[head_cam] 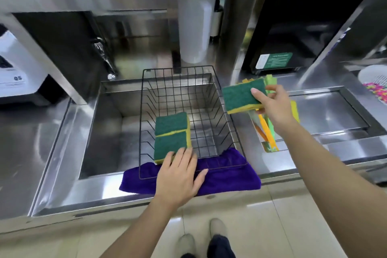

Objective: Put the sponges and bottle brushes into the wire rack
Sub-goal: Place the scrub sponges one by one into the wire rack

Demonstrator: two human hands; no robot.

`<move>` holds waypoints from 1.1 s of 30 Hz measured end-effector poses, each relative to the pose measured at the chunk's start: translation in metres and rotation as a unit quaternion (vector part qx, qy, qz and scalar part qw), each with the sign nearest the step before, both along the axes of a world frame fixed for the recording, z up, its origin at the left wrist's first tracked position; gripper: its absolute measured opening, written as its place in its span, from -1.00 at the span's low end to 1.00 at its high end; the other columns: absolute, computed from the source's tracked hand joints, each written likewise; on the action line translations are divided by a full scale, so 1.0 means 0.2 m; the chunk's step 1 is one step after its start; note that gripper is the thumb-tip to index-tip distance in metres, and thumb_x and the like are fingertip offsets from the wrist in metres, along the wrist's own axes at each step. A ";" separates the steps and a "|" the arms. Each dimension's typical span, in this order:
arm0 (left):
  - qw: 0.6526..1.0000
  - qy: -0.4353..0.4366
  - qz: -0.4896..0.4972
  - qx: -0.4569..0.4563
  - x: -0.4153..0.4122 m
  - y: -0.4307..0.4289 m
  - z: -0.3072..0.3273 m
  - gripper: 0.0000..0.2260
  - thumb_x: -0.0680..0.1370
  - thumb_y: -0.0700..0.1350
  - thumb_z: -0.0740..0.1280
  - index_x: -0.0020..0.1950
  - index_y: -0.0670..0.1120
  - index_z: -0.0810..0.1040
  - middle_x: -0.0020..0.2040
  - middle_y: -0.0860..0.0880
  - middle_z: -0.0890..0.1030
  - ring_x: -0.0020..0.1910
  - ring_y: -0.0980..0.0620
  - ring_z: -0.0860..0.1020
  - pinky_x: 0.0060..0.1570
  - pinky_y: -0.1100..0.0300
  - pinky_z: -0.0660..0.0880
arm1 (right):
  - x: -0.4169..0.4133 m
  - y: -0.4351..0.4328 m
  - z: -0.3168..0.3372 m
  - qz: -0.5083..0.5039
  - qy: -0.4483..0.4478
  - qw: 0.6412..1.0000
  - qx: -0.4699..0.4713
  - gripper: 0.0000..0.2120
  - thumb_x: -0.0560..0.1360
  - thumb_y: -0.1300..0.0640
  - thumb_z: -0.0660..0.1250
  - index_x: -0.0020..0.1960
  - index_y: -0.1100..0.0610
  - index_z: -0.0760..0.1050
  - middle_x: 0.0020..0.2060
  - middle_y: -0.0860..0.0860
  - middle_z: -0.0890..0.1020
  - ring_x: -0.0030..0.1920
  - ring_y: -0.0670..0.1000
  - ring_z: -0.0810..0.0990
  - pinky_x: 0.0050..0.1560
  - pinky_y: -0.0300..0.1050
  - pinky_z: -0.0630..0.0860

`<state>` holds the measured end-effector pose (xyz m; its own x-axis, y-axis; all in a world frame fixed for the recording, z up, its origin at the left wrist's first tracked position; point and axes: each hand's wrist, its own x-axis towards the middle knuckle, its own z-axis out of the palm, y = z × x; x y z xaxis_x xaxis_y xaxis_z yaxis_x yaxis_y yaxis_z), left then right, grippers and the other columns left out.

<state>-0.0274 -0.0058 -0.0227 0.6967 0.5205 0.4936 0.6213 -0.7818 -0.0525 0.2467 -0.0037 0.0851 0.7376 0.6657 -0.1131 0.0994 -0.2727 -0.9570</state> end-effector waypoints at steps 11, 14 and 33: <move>0.999 -0.028 0.045 0.001 0.01 -0.02 -0.04 -0.46 0.63 0.20 0.00 0.01 -0.14 0.64 -0.23 -0.04 0.59 -0.28 -0.05 0.52 -0.33 0.13 0.41 | -0.38 0.42 -0.20 0.094 0.015 0.993 -0.070 -0.67 0.51 0.08 0.33 0.15 0.21 0.31 -0.02 0.09 0.44 -0.01 0.14 0.59 -0.07 0.10 0.64; 0.998 -0.041 0.045 0.004 0.02 -0.02 -0.05 -0.48 0.62 0.20 0.02 -0.02 -0.14 0.64 -0.24 -0.03 0.58 -0.28 -0.03 0.52 -0.34 0.15 0.42 | -0.41 0.50 -0.26 0.094 0.067 0.989 -0.091 -0.72 0.52 0.07 0.32 0.03 0.18 0.25 0.03 0.12 0.41 0.01 0.15 0.58 -0.08 0.00 0.63; 0.999 -0.015 0.047 -0.018 0.02 -0.03 -0.04 -0.54 0.59 0.21 0.07 -0.05 -0.09 0.61 -0.26 0.02 0.54 -0.29 0.01 0.47 -0.31 0.16 0.39 | -0.55 0.67 -0.39 0.227 0.108 0.954 -0.163 -0.49 0.52 0.12 0.32 0.43 0.04 0.27 0.23 0.06 0.52 0.11 0.08 0.54 0.06 -0.06 0.50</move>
<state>-0.0235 -0.0115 -0.0302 0.6289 0.6016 0.4925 0.6936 -0.7203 -0.0058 0.1357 0.1298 0.0065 0.3180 0.8143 -0.4856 0.0872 -0.5352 -0.8402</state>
